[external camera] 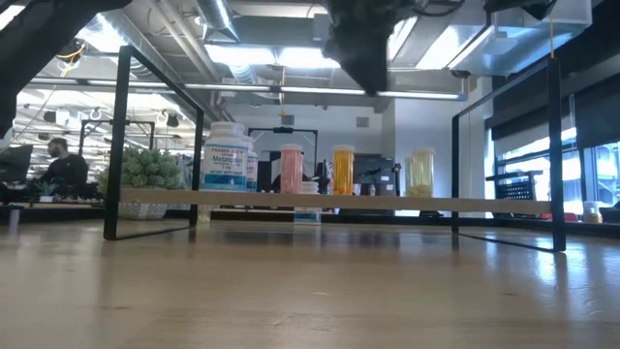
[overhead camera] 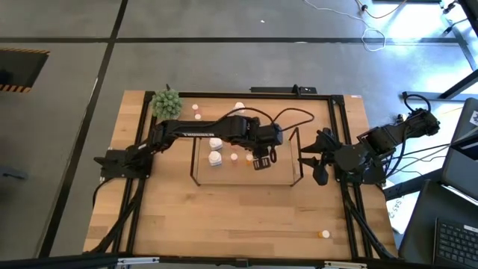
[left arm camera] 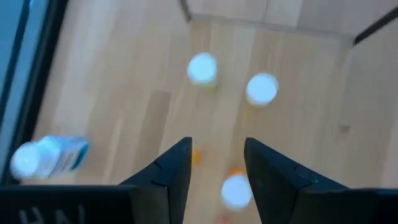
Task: Pick and place medicine bottles onto shelf by color
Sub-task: Put the pink pill bottle on the shelf aligned with the other pink pill bottles
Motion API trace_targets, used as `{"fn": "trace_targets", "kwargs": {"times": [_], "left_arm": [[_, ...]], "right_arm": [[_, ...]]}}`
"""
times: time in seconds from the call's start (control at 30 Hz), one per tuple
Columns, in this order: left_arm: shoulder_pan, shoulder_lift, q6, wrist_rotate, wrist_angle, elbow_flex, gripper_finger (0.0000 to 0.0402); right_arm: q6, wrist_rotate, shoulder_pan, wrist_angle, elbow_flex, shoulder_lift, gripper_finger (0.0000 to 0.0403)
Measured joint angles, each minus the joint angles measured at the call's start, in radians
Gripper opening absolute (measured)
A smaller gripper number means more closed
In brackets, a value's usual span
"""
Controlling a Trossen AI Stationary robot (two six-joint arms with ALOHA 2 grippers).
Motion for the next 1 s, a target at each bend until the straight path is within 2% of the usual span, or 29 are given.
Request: {"fn": "trace_targets", "kwargs": {"times": [0.2,1.0], "left_arm": [[-0.015,-0.042,-0.020,-0.079,-0.040,0.001,0.0141],[-0.050,-0.257,-0.258,-0.198,-0.385,-0.015,0.0141]], "right_arm": [[0.000,0.000,0.000,0.001,0.000,0.000,0.0173],[0.000,0.000,0.000,0.001,0.000,0.000,0.0173]]}}
